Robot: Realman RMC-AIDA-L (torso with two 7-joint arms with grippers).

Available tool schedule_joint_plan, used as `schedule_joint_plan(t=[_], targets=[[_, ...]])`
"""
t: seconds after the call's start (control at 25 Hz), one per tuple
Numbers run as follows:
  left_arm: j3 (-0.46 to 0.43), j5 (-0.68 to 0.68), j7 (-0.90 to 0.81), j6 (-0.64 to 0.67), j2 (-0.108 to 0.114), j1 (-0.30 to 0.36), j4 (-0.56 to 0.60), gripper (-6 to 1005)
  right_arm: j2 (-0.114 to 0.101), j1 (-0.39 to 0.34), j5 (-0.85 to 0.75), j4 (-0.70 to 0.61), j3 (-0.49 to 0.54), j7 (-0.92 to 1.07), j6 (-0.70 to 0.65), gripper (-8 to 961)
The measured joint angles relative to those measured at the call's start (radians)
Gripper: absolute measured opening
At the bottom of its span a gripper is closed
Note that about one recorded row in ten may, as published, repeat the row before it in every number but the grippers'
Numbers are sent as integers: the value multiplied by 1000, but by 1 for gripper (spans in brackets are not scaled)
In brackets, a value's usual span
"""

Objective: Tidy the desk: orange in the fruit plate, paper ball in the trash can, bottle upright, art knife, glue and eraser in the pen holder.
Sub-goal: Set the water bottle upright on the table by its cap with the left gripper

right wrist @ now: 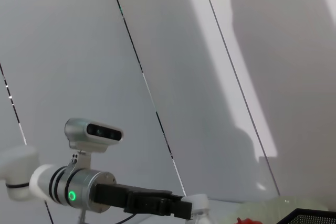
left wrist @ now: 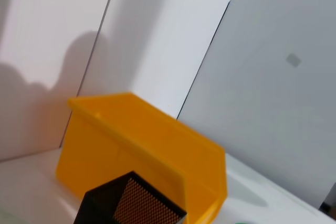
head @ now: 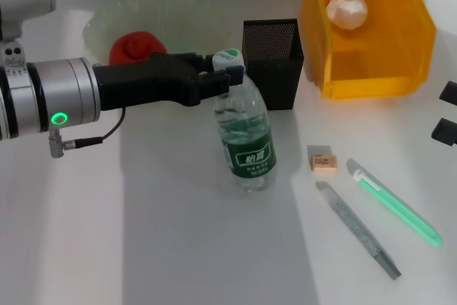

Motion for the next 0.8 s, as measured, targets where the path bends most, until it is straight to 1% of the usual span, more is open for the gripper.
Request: schedule_joint_plan(t=[0.08,0.28,0.32,0.36,0.44,0.48,0.52,0.56,0.6,0.64,0.76,0.8], targets=[[0,-30,40,4,0,1,-22,436,1,0,0,0,5,0,-1,850],[0,-149,218,8,1,2,-122,436,4,0,2,0,14,0,-2,850],[0,-206,301,14,1,1,-160,435,7,0,2,1,19,0,-2,850],[0,-226,330,18,1,2,-175,435,8,0,2,2,19,0,-2,850],[0,-329,472,50,0,1,-249,435,11,2,2,2,20,0,-2,850],[0,-329,472,50,0,1,-249,435,11,2,2,2,20,0,-2,850],[0,-393,563,79,0,1,-297,435,13,5,3,2,20,0,-2,850],[0,-415,595,90,0,1,-319,435,13,5,3,2,20,0,-2,850],[0,-462,667,118,0,1,-359,435,14,9,3,8,21,0,-2,850],[0,-462,667,118,0,1,-359,435,14,9,3,8,21,0,-2,850],[-7,-517,801,169,1,1,-423,435,14,13,3,22,21,-5,-2,850],[-22,-525,860,189,2,1,-452,435,14,14,3,24,21,-6,-1,850]])
